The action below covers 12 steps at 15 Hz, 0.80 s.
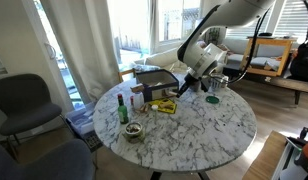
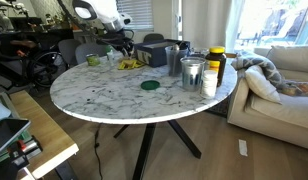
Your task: Pick up a wooden block from the table near the yellow paper and put it in the metal cup
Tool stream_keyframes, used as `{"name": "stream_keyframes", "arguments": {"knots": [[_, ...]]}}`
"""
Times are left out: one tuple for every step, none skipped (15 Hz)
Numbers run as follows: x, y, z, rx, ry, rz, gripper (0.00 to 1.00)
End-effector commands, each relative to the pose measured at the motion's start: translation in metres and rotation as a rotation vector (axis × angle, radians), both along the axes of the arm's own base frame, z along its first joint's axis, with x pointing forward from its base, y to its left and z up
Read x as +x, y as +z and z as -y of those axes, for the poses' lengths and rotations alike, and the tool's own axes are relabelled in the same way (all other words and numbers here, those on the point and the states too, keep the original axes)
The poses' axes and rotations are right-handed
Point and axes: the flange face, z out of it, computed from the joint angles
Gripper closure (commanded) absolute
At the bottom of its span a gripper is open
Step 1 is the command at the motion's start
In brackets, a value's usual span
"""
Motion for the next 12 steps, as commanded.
{"name": "stream_keyframes", "arguments": {"knots": [[-0.051, 0.057, 0.012, -0.09, -0.163, 0.098, 0.93], [-0.022, 0.034, 0.009, -0.068, -0.095, 0.064, 0.71], [-0.031, 0.047, 0.013, -0.084, -0.128, 0.088, 0.71], [-0.037, 0.056, 0.014, -0.085, -0.139, 0.102, 0.71], [-0.041, 0.06, 0.014, -0.084, -0.142, 0.107, 0.71], [-0.043, 0.061, 0.014, -0.084, -0.142, 0.108, 0.71], [-0.044, 0.06, 0.014, -0.084, -0.142, 0.106, 0.71], [-0.045, 0.059, 0.014, -0.084, -0.142, 0.103, 0.71], [-0.046, 0.058, 0.014, -0.085, -0.142, 0.101, 0.71], [-0.046, 0.058, 0.014, -0.085, -0.142, 0.1, 0.71], [-0.046, 0.058, 0.014, -0.085, -0.142, 0.1, 0.71], [-0.046, 0.058, 0.014, -0.085, -0.142, 0.1, 0.71]]}}
